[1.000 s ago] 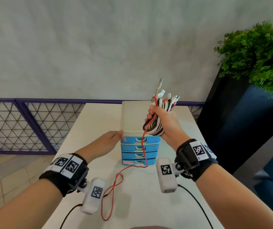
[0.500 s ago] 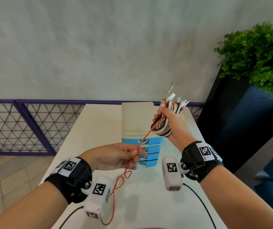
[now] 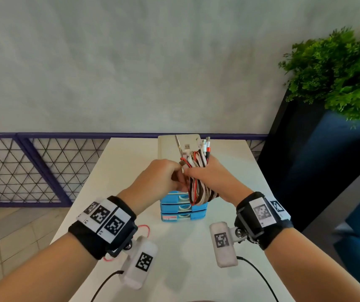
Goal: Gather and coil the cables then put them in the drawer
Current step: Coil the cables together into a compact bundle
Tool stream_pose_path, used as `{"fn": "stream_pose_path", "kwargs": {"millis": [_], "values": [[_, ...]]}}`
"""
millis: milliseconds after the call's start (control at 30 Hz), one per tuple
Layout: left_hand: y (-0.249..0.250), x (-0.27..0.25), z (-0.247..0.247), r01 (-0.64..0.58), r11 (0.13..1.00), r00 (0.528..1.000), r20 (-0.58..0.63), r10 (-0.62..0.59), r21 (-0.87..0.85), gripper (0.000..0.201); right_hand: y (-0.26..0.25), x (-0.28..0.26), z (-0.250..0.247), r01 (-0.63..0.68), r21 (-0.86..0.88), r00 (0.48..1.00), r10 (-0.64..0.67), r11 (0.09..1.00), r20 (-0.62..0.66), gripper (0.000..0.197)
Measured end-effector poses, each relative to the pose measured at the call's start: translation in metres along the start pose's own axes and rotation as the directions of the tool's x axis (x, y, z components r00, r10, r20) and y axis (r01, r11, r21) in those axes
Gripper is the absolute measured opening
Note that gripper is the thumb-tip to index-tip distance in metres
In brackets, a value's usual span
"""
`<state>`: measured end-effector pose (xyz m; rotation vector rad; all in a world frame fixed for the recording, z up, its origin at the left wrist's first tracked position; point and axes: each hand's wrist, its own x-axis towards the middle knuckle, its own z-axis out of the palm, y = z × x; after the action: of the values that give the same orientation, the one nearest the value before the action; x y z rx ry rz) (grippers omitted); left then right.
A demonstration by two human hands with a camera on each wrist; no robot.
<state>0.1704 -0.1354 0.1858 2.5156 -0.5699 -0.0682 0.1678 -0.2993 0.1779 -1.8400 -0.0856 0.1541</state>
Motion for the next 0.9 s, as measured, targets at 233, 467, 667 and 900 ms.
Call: {"fn": "stream_pose_path", "kwargs": {"millis": [233, 467, 667, 900], "values": [[0.001, -0.003, 0.006, 0.047, 0.989, 0.987, -0.148, -0.068, -0.140, 0.050, 0.006, -0.012, -0.003, -0.184, 0.305, 0.948, 0.087, 0.934, 0.305, 0.013], [-0.025, 0.001, -0.003, 0.386, 0.812, 0.906, 0.343, -0.247, -0.437, 0.031, 0.022, -0.010, -0.028, -0.140, 0.091, 0.982, 0.126, 0.986, 0.141, 0.005], [-0.027, -0.004, 0.000, 0.591, 0.225, 0.806, 0.564, -0.179, -0.774, 0.020, 0.048, -0.004, -0.029, -0.150, 0.175, 0.988, 0.151, 0.973, 0.004, 0.026], [0.001, 0.002, 0.021, 0.571, 0.223, 0.819, 0.528, -0.226, -0.790, 0.020, 0.052, -0.009, -0.005, -0.152, 0.346, 0.986, 0.164, 0.926, -0.004, 0.046]]}}
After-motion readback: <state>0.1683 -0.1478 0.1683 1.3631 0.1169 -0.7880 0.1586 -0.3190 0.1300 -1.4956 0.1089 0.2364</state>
